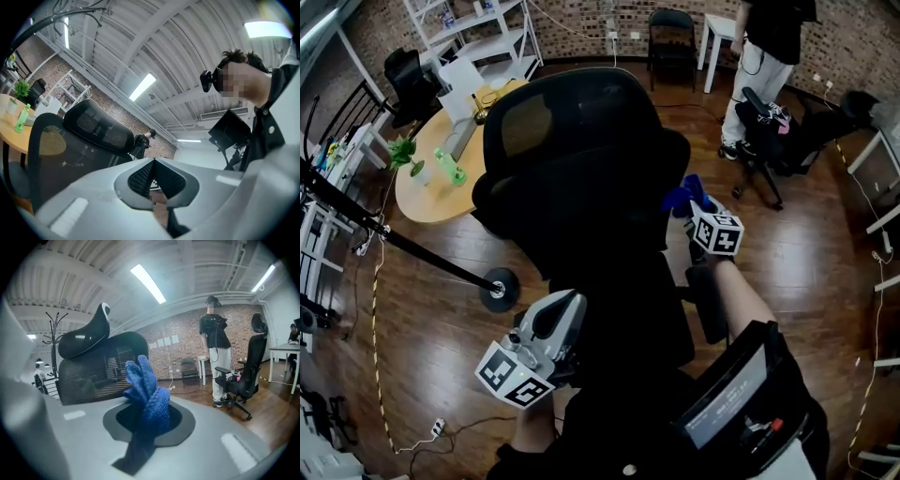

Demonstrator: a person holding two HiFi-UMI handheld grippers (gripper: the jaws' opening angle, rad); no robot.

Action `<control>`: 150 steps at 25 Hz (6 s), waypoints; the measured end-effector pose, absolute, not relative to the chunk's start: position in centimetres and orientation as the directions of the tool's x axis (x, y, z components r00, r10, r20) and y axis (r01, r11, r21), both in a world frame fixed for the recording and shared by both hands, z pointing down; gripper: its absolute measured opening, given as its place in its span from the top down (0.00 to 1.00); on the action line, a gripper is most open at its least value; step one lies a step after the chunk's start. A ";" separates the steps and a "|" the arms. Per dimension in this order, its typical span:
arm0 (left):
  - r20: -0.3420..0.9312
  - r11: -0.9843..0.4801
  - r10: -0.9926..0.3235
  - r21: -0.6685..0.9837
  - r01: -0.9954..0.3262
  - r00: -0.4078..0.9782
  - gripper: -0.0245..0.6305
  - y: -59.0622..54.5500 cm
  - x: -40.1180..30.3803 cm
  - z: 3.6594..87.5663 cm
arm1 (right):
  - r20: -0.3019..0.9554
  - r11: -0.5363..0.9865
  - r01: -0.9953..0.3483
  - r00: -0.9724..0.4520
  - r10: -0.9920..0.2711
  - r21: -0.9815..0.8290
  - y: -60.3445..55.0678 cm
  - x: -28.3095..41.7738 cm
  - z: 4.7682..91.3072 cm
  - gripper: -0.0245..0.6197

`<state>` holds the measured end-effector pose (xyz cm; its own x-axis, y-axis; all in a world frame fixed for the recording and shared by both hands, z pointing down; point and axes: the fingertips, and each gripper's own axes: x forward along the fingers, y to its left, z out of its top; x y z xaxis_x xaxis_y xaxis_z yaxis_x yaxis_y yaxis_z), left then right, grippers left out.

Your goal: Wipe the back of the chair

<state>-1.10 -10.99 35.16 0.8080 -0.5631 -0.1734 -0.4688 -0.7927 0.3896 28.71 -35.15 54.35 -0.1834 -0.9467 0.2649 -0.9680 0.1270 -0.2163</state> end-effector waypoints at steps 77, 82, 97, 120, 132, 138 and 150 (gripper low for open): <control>-0.081 -0.691 -0.664 0.447 -0.569 0.743 0.96 -8.7 -4.4 38.2 | 0.450 0.002 -0.986 -0.077 -0.889 -0.165 -32.6 27.2 64.9 0.88; -0.092 -0.725 -0.618 0.451 -0.520 0.781 0.96 -9.4 -2.7 38.2 | 0.407 -0.177 -0.976 0.113 -0.907 -0.124 -29.7 33.2 62.9 0.88; -0.032 -0.593 -0.756 0.456 -0.663 0.654 0.96 -7.5 -9.7 39.4 | 0.525 0.011 -0.984 -0.104 -0.845 -0.178 -32.2 18.1 70.5 0.88; -0.088 -0.437 -0.892 0.422 -0.794 0.444 0.96 -3.3 -21.2 37.6 | 0.123 0.759 -0.502 -0.857 -0.500 -0.415 -24.9 -15.8 55.4 0.88; -0.193 -0.740 -0.660 0.335 -0.583 0.727 0.96 -7.7 -8.1 34.7 | -0.077 0.853 -0.470 -0.864 -0.497 -0.228 -13.7 -0.7 41.1 0.88; -0.210 -0.820 -0.550 0.321 -0.474 0.808 0.96 -7.8 -2.7 33.6 | -0.130 0.840 -0.523 -0.831 -0.541 -0.146 -10.7 2.9 37.4 0.88; -0.162 -0.812 -0.565 0.282 -0.511 0.809 0.96 -6.9 -0.1 34.3 | -0.184 0.839 -0.534 -0.819 -0.543 -0.102 -7.8 5.5 36.0 0.88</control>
<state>-0.07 -6.90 34.28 0.8090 -0.5651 -0.1617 -0.5107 -0.8120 0.2825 5.51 -7.85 36.03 -0.8193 -0.5432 -0.1838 -0.5337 0.8395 -0.1019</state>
